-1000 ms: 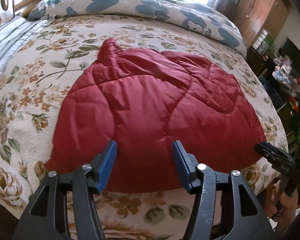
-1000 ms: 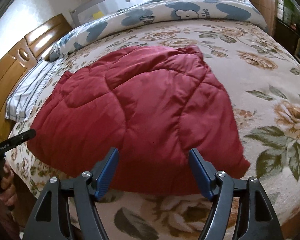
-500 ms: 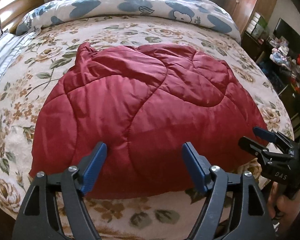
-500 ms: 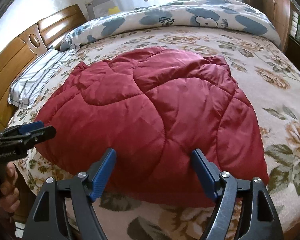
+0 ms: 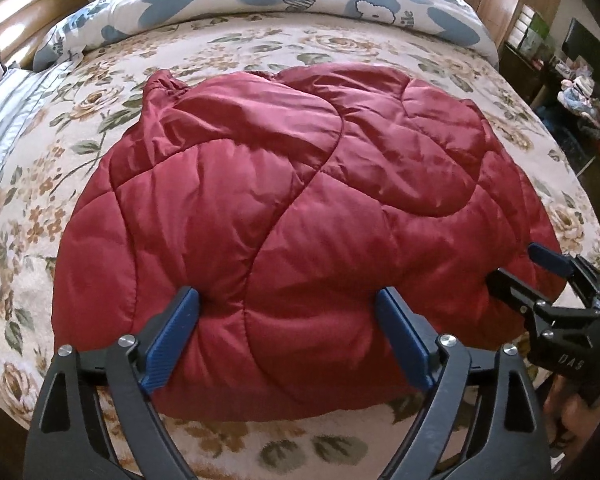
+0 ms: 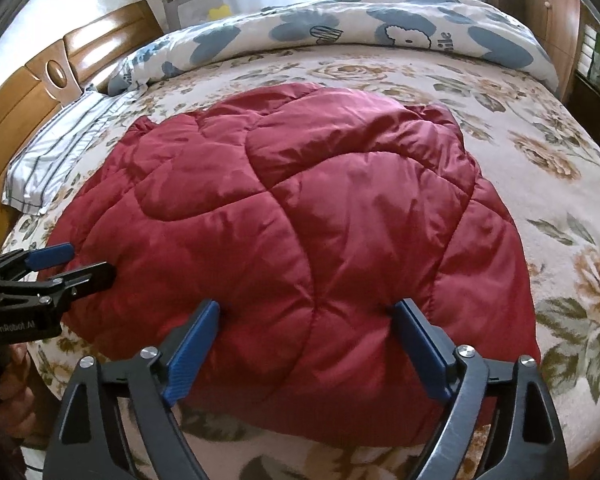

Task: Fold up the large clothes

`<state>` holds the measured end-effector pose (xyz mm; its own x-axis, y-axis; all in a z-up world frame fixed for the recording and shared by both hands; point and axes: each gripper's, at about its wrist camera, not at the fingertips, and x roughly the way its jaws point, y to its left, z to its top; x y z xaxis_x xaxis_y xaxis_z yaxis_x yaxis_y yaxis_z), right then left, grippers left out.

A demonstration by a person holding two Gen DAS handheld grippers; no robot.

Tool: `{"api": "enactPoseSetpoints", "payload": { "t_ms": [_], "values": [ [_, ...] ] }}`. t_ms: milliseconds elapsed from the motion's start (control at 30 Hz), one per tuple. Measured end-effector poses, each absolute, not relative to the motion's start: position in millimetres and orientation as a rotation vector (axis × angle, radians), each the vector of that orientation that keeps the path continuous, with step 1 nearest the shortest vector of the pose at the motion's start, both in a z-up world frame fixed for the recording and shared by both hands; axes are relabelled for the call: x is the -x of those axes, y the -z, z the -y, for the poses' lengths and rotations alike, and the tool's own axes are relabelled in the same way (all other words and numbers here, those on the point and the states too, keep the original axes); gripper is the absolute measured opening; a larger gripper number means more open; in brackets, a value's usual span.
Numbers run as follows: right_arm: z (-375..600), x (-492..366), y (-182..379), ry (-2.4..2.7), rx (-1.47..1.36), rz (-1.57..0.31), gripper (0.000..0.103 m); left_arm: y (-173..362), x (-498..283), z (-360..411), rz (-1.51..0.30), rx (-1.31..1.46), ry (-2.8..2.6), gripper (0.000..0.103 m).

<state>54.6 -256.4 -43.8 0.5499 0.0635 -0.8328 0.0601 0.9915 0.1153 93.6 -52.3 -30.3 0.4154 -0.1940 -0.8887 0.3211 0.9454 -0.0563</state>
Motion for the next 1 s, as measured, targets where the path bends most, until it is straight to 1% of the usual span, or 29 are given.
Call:
{"api": "enactPoseSetpoints", "payload": {
  "t_ms": [133,200,333,767,833,867,900,967,1000],
  "values": [
    [265.6,-58.7,50.2,0.005,-0.161,-0.993,0.093,37.6,-101.6,52.3,-1.121,-0.118,0.337,0.097],
    [271.1,-61.2,53.4,0.013,-0.175,-0.996,0.095,41.3,-105.8,53.1,-1.128,-0.117,0.334,0.099],
    [280.9,-66.3,60.0,0.02,-0.198,-0.998,0.096,48.5,-111.8,56.2,-1.128,-0.126,0.325,0.103],
    [291.5,-77.1,73.7,0.03,-0.233,-0.99,0.103,60.9,-121.0,59.2,-1.128,-0.127,0.321,0.103],
    [290.4,-75.7,64.3,0.039,-0.234,-0.978,0.102,60.9,-122.3,59.5,-1.13,-0.126,0.319,0.103],
    [289.9,-74.1,56.2,0.039,-0.237,-0.961,0.099,60.6,-122.7,59.0,-1.131,-0.123,0.32,0.103],
    [289.4,-73.0,49.1,0.031,-0.243,-0.941,0.094,60.8,-122.2,59.5,-1.131,-0.123,0.322,0.103],
    [289.8,-73.0,36.1,0.005,-0.266,-0.905,0.089,60.6,-122.1,59.5,-1.132,-0.121,0.322,0.103],
    [290.3,-75.4,33.0,-0.006,-0.274,-0.898,0.089,60.8,-122.2,59.3,-1.133,-0.121,0.322,0.103]
  ]
}}
